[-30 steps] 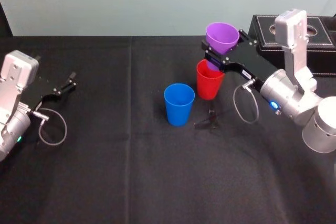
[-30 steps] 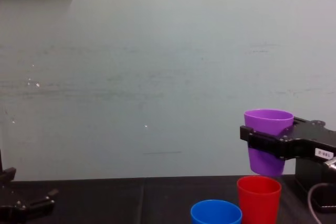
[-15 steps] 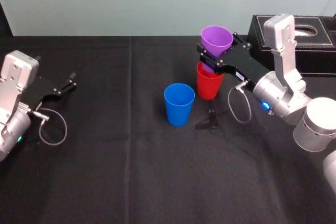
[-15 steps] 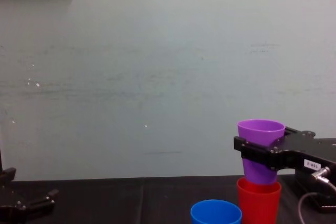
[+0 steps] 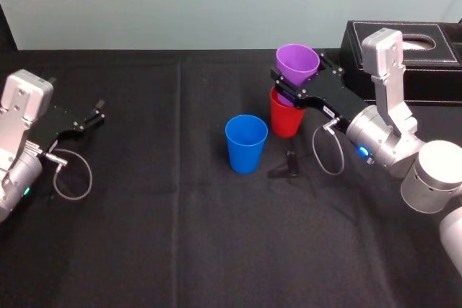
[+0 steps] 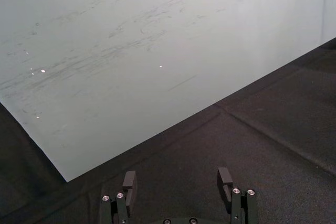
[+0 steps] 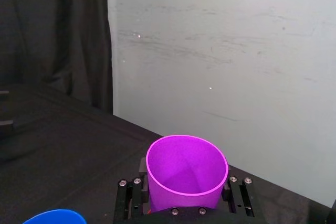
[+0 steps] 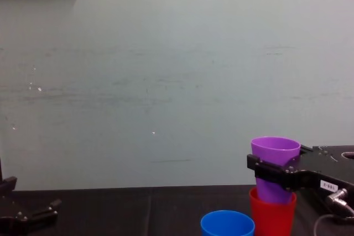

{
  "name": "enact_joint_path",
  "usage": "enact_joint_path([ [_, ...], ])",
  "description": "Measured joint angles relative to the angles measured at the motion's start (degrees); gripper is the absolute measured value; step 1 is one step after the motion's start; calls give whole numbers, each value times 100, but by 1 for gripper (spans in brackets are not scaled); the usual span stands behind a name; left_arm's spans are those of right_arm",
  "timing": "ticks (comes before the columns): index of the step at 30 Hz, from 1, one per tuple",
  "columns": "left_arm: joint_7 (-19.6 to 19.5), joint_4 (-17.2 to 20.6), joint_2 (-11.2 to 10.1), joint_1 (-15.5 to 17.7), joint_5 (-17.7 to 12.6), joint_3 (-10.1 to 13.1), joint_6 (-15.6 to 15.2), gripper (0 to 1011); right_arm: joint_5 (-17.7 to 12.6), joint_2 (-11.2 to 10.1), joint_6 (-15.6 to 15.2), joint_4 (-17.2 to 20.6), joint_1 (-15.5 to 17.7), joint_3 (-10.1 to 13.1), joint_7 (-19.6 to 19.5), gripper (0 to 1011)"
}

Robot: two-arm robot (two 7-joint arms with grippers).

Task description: Stack the three plastic cups sequentially using one hand.

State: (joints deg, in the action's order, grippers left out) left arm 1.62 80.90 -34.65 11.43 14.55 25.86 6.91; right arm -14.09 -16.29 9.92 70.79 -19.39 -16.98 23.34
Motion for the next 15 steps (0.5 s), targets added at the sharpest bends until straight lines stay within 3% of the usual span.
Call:
enact_joint_path([
  [15,0,0,0,0,0,0,0,1004,59,86,239,-319,-69,-29,40,744],
])
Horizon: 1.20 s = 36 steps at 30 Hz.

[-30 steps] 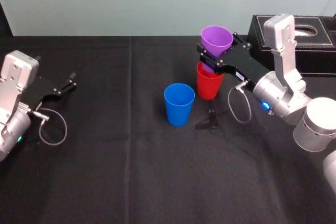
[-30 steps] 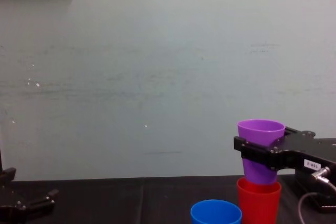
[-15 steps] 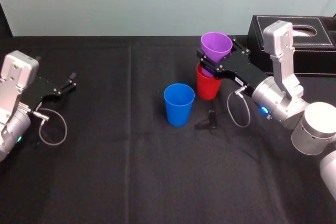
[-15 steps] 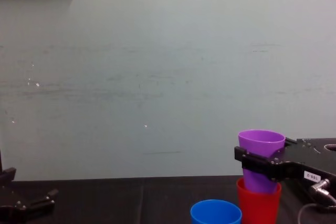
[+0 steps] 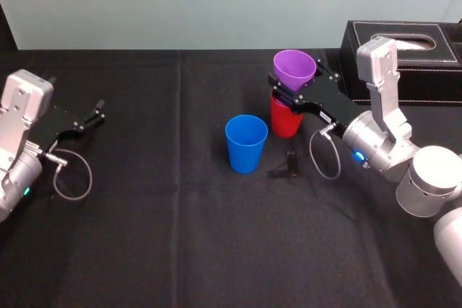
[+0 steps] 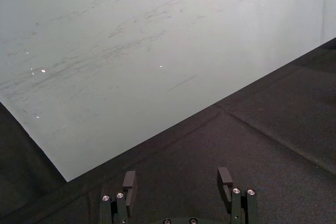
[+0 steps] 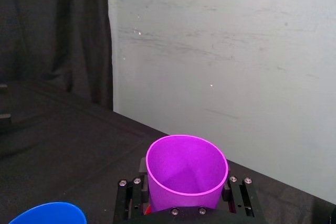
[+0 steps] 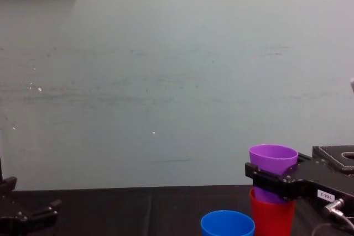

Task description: Stack the three plastic cups sequentially using one hand.

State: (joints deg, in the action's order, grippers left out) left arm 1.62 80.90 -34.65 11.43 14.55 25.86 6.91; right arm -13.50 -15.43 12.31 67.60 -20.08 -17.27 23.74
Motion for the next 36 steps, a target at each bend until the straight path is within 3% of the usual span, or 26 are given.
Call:
enact_joint_path([
  [31,0,0,0,0,0,0,0,1004,39,54,110,-218,-36,28,39,746],
  [36,0,0,0,0,0,0,0,1005,38,52,108,-213,-35,28,36,838],
])
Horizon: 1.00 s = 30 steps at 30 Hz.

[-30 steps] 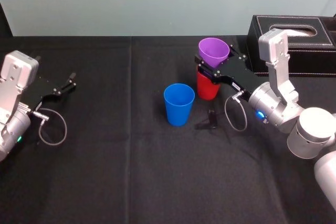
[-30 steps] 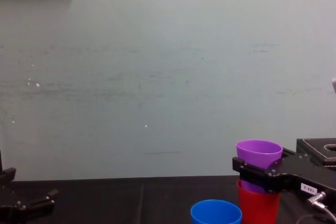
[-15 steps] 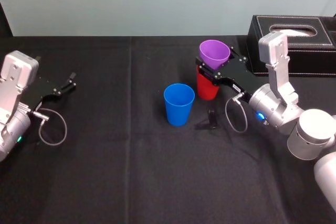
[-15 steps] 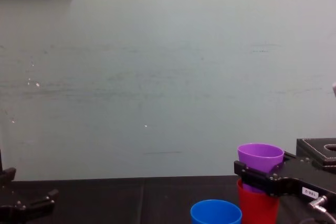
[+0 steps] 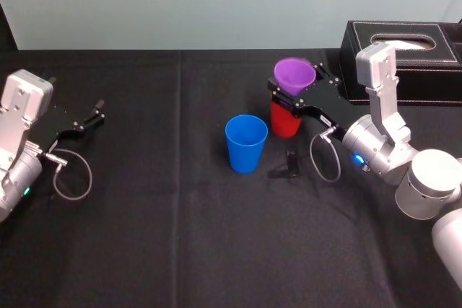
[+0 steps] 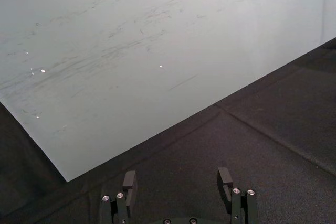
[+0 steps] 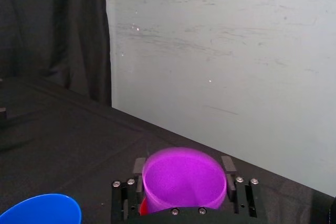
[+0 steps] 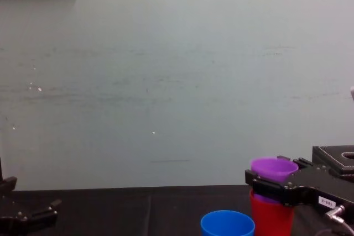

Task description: Stack the three plastic cups sequentially using one hand.

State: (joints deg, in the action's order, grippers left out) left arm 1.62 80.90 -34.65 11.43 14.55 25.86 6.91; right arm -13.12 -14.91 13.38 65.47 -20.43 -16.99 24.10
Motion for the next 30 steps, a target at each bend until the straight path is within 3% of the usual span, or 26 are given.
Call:
enact_joint_path([
  [6,0,0,0,0,0,0,0,1004,-2,-2,-2,4,2,0,-1,995],
  [16,0,0,0,0,0,0,0,1005,89,-21,-13,149,63,18,-139,1002],
  [24,0,0,0,0,0,0,0,1005,227,-203,-285,878,420,134,-314,1000],
  [30,0,0,0,0,0,0,0,1005,45,-432,-392,1606,902,314,-240,1000],
])
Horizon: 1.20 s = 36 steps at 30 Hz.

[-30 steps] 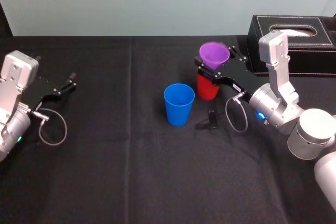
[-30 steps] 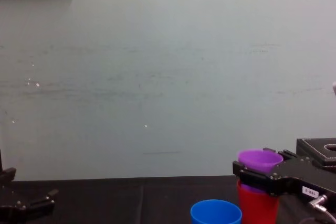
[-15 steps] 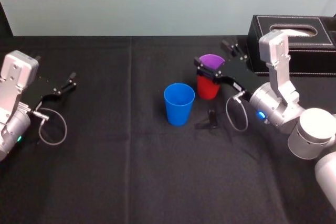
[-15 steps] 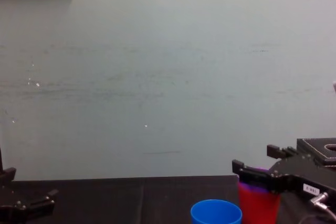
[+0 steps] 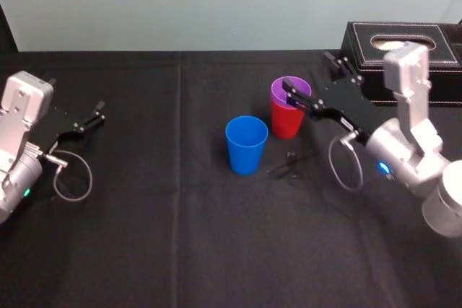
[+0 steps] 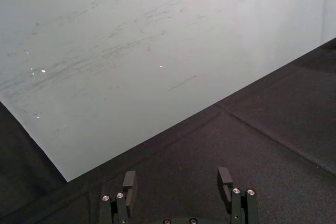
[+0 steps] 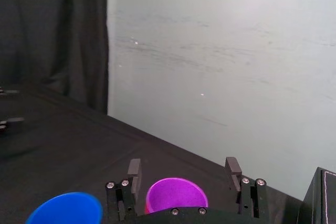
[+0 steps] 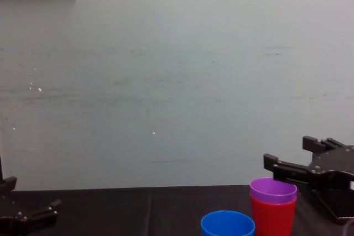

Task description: Stack the three plastic cups sequentially using one hand.

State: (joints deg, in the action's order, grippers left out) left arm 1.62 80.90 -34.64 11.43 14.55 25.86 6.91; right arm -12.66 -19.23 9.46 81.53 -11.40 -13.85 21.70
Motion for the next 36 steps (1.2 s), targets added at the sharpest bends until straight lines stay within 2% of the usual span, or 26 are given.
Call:
enact_joint_path([
  [7,0,0,0,0,0,0,0,1005,-225,-371,-59,659,656,113,224,1002],
  [10,0,0,0,0,0,0,0,1004,-280,-519,-21,800,941,133,294,1000],
  [15,0,0,0,0,0,0,0,1005,-279,-645,55,819,1160,75,387,1002],
  [27,0,0,0,0,0,0,0,1005,-196,-708,193,698,1249,-222,574,1000],
  [36,0,0,0,0,0,0,0,1005,-21,-534,103,544,1045,-511,523,1000],
])
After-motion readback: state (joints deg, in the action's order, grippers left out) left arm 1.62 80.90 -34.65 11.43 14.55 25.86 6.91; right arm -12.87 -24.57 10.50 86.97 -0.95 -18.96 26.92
